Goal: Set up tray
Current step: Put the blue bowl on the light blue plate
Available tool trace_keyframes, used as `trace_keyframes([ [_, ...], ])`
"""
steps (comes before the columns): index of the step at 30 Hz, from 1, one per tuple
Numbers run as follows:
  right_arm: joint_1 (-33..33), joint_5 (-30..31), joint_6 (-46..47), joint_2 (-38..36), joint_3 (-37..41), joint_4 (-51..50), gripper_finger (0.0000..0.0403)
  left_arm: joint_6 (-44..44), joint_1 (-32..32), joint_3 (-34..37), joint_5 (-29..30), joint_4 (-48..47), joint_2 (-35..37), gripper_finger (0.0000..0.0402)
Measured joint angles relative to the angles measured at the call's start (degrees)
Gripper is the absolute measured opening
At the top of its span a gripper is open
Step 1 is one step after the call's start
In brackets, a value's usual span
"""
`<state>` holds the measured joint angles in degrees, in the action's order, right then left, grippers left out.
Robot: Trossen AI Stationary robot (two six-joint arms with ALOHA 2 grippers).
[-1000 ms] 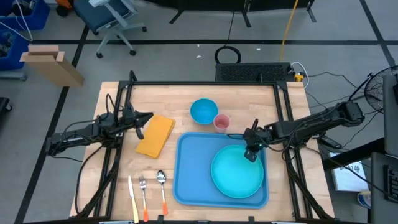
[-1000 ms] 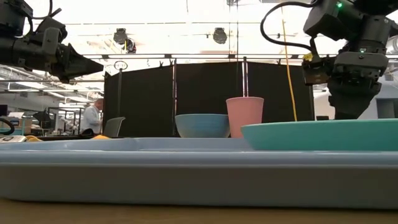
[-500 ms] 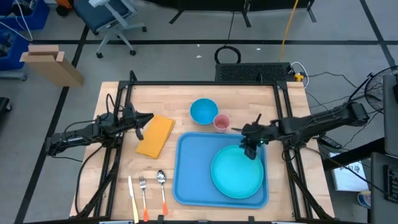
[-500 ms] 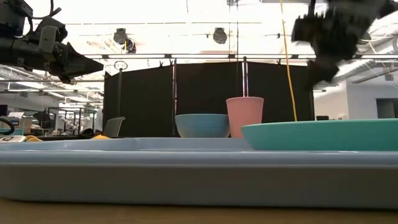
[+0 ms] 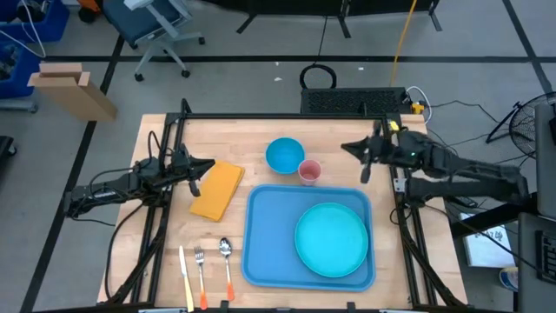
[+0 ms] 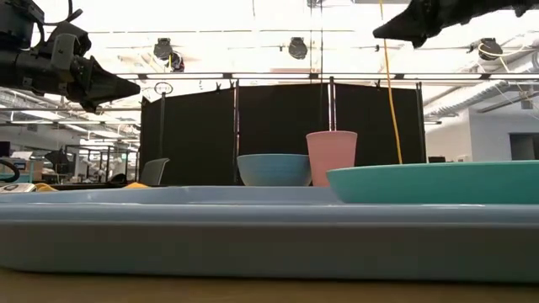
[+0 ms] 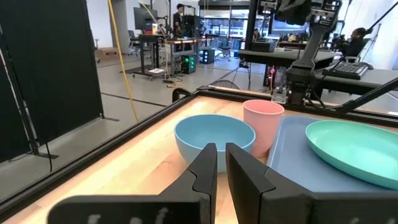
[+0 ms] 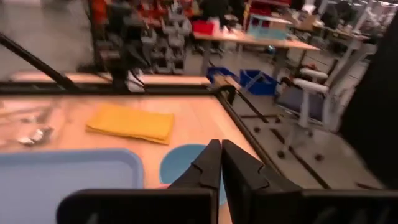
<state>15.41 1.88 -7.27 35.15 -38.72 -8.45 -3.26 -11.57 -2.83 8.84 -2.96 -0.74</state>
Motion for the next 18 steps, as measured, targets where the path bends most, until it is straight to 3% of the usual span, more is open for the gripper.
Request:
trace_keyframes([
  [4,5.3,-4.8,6.7,-3.4,9.0,8.0,0.0001,0.1,0.0,0.0,0.1,0.1,0.0,0.0037],
  [12,6.4,-3.2,17.1,-3.9,29.6,38.6,0.0000,1.0,0.0,0.0,0.1,0.1,0.0,0.0037],
  [18,6.4,-0.4,15.1,-4.1,34.3,43.3,0.0000,-0.7,0.0,0.0,0.1,0.1,0.0,0.0037],
])
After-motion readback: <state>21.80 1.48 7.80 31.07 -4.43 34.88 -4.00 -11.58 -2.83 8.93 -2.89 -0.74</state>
